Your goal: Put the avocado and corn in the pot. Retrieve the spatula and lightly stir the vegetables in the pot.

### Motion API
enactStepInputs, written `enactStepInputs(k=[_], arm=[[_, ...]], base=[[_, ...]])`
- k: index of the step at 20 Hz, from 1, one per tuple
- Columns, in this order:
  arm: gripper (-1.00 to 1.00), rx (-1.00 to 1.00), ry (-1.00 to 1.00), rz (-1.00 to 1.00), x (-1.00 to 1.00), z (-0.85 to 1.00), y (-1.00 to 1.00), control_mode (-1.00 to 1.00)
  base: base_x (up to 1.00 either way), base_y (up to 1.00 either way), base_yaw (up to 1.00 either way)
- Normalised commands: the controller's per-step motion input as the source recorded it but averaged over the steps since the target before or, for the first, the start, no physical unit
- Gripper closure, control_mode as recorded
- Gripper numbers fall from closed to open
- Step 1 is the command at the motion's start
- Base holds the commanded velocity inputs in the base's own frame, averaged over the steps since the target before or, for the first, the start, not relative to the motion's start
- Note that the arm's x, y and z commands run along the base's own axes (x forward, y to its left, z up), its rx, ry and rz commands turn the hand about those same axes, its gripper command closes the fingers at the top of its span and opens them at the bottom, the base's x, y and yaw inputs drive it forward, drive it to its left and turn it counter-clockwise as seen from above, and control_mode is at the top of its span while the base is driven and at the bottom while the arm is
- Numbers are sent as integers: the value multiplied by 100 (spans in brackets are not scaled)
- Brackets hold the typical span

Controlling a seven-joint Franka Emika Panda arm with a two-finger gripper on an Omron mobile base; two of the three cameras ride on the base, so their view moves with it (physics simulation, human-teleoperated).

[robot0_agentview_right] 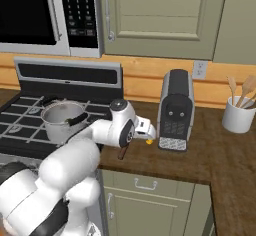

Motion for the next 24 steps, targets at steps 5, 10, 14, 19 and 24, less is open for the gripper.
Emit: enactStepInputs(k=[5,10,14,19,24], arm=[[-100,0,12,0,47,-45,-17,-100],[-100,0,1,0,32,-25,-18,-100],[-100,0,0,0,23,-25,-12,-100],[-100,0,0,0,20,-26,0,-100],[-100,0,0,0,26,-14,-3,-100]], base=[[0,0,0],[0,0,0],[0,0,0],[0,0,0],[0,0,0]])
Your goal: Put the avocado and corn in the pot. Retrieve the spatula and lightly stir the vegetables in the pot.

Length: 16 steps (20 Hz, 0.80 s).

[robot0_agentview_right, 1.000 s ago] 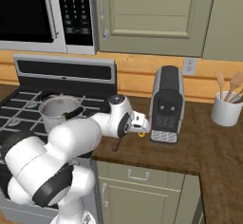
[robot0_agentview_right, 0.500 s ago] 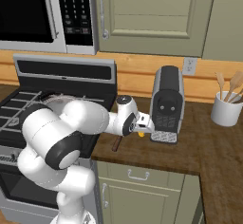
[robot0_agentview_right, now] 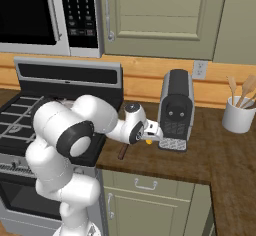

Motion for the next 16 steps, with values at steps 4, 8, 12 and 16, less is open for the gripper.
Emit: enactStepInputs(k=[4,8,12,16], arm=[[-100,0,0,0,25,-23,-2,-100],[-100,0,0,0,30,-22,-5,-100],[-100,0,0,0,23,-18,-19,-100],[-100,0,0,0,15,-22,-16,-100]], base=[[0,0,0],[0,0,0],[0,0,0],[0,0,0]])
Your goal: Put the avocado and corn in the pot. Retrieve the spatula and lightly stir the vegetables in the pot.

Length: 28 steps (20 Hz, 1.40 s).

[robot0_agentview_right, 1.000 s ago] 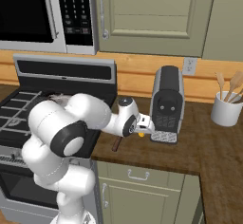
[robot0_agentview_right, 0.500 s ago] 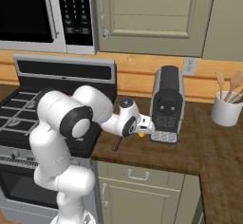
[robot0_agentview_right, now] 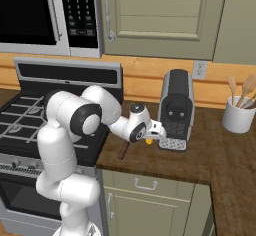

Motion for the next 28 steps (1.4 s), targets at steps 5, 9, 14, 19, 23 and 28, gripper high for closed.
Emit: enactStepInputs(k=[5,9,14,19,23,28], arm=[[100,0,0,0,1,-27,-1,-100],[100,0,2,0,0,-8,6,-100],[100,0,-6,0,-65,44,18,-100],[100,-10,-15,10,-100,100,38,-100],[100,-29,-13,15,-86,100,55,-100],[100,-34,-6,14,-67,100,51,-100]], base=[[0,0,0],[0,0,0],[0,0,0],[0,0,0],[0,0,0],[0,0,0]])
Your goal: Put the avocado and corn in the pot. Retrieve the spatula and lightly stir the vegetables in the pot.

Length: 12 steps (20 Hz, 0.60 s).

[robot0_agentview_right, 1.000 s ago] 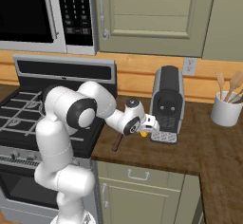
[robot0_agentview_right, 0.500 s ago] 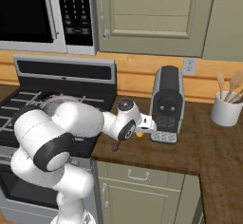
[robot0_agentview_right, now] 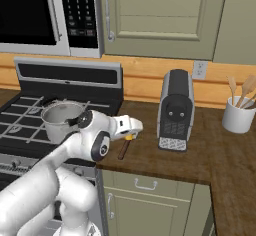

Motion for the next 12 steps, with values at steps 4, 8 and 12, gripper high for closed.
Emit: enactStepInputs(k=[4,8,12], arm=[[100,-22,-1,19,-62,100,18,-100],[100,-20,5,24,-6,100,74,-100],[100,-13,18,28,4,100,100,-100]], base=[[0,0,0],[0,0,0],[0,0,0]])
